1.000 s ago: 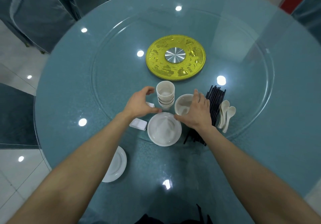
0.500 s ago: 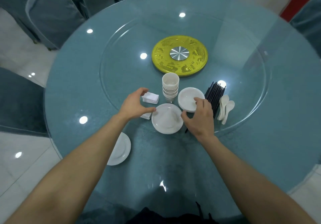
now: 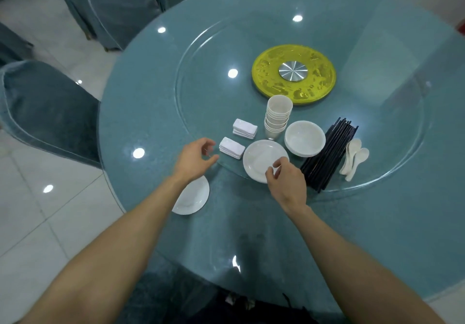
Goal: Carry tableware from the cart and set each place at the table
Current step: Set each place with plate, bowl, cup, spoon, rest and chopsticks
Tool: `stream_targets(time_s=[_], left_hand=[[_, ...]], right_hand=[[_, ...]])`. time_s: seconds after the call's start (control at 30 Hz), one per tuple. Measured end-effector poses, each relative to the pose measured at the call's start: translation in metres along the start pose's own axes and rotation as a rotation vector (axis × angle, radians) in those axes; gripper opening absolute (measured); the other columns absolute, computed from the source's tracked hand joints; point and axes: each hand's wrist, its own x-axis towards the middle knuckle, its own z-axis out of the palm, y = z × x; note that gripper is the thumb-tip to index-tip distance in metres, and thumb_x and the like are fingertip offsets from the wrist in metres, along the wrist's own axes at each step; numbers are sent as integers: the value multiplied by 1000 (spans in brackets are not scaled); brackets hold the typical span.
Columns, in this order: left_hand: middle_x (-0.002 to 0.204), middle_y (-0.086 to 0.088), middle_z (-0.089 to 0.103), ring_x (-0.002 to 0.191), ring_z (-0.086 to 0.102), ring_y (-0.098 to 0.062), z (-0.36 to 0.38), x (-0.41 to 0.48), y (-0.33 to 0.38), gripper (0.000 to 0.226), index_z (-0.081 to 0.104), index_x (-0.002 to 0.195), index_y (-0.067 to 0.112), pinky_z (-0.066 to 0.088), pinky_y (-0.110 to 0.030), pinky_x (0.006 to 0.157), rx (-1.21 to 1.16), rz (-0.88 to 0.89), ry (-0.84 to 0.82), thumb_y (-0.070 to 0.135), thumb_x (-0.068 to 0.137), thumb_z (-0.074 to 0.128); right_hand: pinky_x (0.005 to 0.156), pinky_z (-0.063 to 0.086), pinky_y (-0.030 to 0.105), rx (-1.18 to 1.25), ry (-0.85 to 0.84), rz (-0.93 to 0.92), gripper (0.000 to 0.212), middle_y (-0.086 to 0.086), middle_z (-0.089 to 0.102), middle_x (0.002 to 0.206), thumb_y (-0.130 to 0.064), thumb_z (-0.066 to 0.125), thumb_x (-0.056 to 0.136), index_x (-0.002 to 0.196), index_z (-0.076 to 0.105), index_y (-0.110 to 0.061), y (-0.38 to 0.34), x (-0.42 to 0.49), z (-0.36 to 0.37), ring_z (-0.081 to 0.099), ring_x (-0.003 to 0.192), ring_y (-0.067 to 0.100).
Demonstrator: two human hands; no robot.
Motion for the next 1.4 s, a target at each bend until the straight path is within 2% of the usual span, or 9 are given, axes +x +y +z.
stream_targets(time_s=[0.13,0.3,0.5,0.63,0.73,0.83,0.97,1.13,1.4], left_hand=[[84,11,73,75,68,-7,17,5,24,20,74,109,29,59,-37,83,-20,33,-22,30,89,76],[78,18,70,78,68,-9,55,20,80,16,73,100,35,59,-36,79,75,116,-95,48,92,68],[94,10,77,91,72,-20,103,33,136,22,75,107,31,56,-35,79,84,76,-32,48,98,65],[98,7,80,97,73,-24,122,42,151,25,77,107,28,58,-37,86,51,6,20,48,96,68],[96,6,80,96,74,-23,133,46,158,32,78,105,25,58,-39,87,48,-26,48,53,94,69],[89,4,79,91,74,-23,141,49,159,40,77,98,25,59,-41,82,44,-67,48,62,88,68],[77,7,75,78,72,-21,149,52,160,32,73,86,25,60,-42,75,23,-89,24,58,84,70],[73,9,74,76,71,-17,151,47,161,18,75,88,25,59,-41,75,-23,-95,10,41,82,76],[77,11,76,79,72,-17,145,36,163,23,78,103,30,60,-40,75,16,-55,15,42,84,73]], right_hand=[[75,57,41,13,45,45,18,0,72,87,-39,62,97,102,61,-22,11,9,-12,69,80,27],[70,57,42,55,153,112,17,-2,70,85,-36,62,99,95,56,-20,30,32,-39,67,76,26],[78,56,45,64,224,207,24,4,69,96,-40,63,96,104,52,-20,59,69,-66,67,87,32],[84,55,46,35,145,260,45,12,68,113,-46,68,94,122,52,-14,71,91,-74,67,102,36],[83,56,45,2,102,244,51,12,70,111,-51,69,93,121,52,-12,75,104,-75,67,100,36],[79,58,45,-10,61,234,48,8,71,104,-52,71,91,115,55,-13,76,111,-73,69,92,33],[78,59,44,-4,14,243,36,9,72,102,-35,71,89,114,57,-14,76,116,-70,69,90,33],[71,55,39,0,5,242,32,9,70,96,-26,70,86,110,55,-12,80,109,-67,67,85,31],[67,58,43,-90,9,179,33,9,69,89,-27,67,86,111,49,-16,77,96,-67,66,79,33]])
